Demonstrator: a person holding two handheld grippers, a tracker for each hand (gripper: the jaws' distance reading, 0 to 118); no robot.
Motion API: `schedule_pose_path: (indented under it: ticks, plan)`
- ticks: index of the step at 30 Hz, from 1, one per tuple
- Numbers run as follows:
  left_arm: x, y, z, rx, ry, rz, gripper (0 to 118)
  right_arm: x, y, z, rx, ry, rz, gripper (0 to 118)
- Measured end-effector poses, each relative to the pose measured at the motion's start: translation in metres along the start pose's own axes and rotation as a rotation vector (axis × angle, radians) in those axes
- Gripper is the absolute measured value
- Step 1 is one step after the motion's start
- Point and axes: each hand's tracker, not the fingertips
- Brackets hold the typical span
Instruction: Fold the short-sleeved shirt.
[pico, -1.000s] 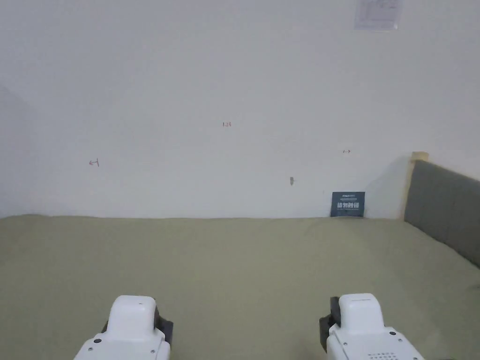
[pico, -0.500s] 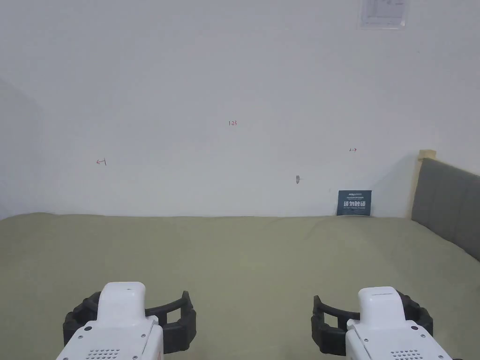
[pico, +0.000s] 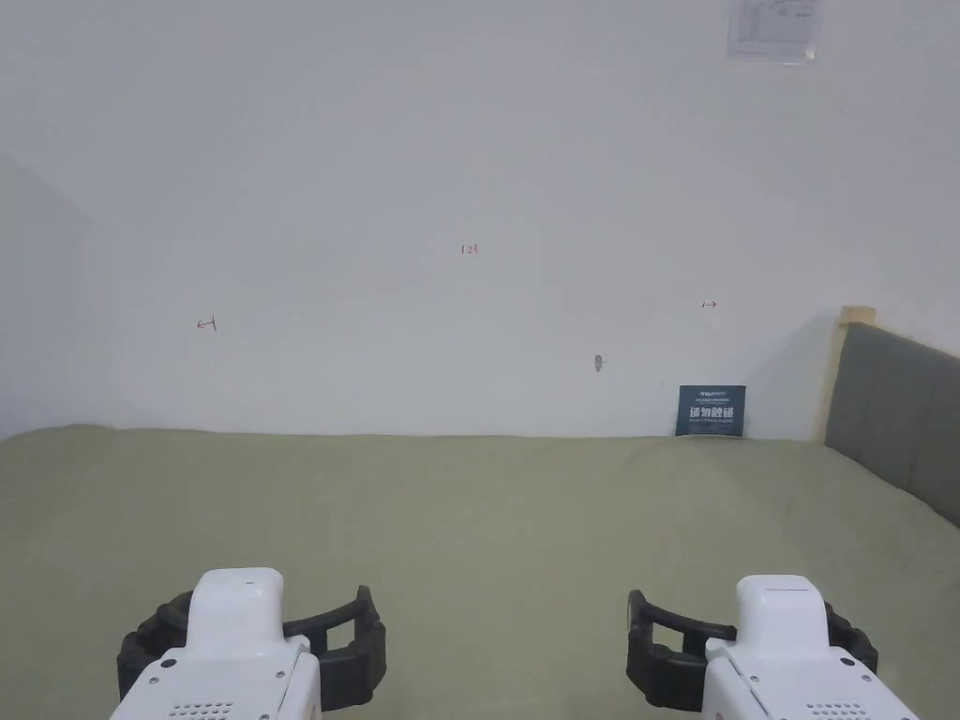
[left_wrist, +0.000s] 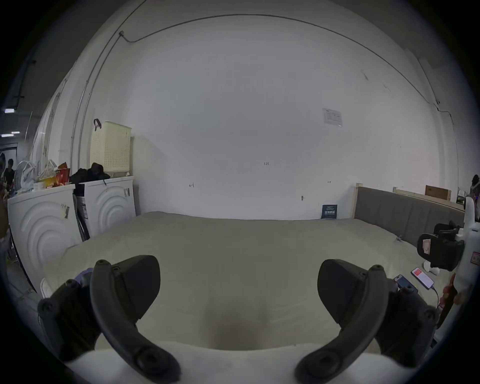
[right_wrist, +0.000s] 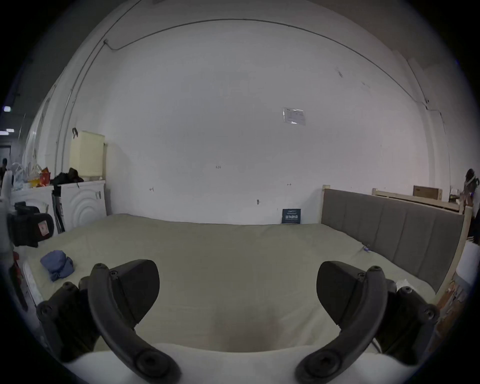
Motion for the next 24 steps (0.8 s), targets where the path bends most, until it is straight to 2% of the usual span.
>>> schedule_pose_path:
  ticks: [4, 9, 13, 21, 24]
  plan:
    - [0.001, 0.002, 0.002, -0.003, 0.002, -0.008, 118, -0.001, 0.001, -0.001, -0.001, -0.027, 0.006, 118]
    - [0.003, 0.0, 0.007, 0.023, 0.004, -0.006, 118, 0.003, -0.006, -0.006, 0.007, 0.006, 0.036, 118]
    - [0.003, -0.004, 0.007, 0.016, -0.001, 0.001, 118, 0.009, -0.011, -0.007, -0.009, -0.009, -0.005, 118]
    - [0.001, -0.007, -0.001, -0.007, 0.002, -0.001, 118, 0.01, -0.008, -0.007, -0.015, -0.04, -0.028, 118]
    - [0.001, -0.006, -0.001, -0.01, 0.006, -0.004, 118, 0.007, -0.005, -0.008, -0.017, -0.066, 0.014, 118]
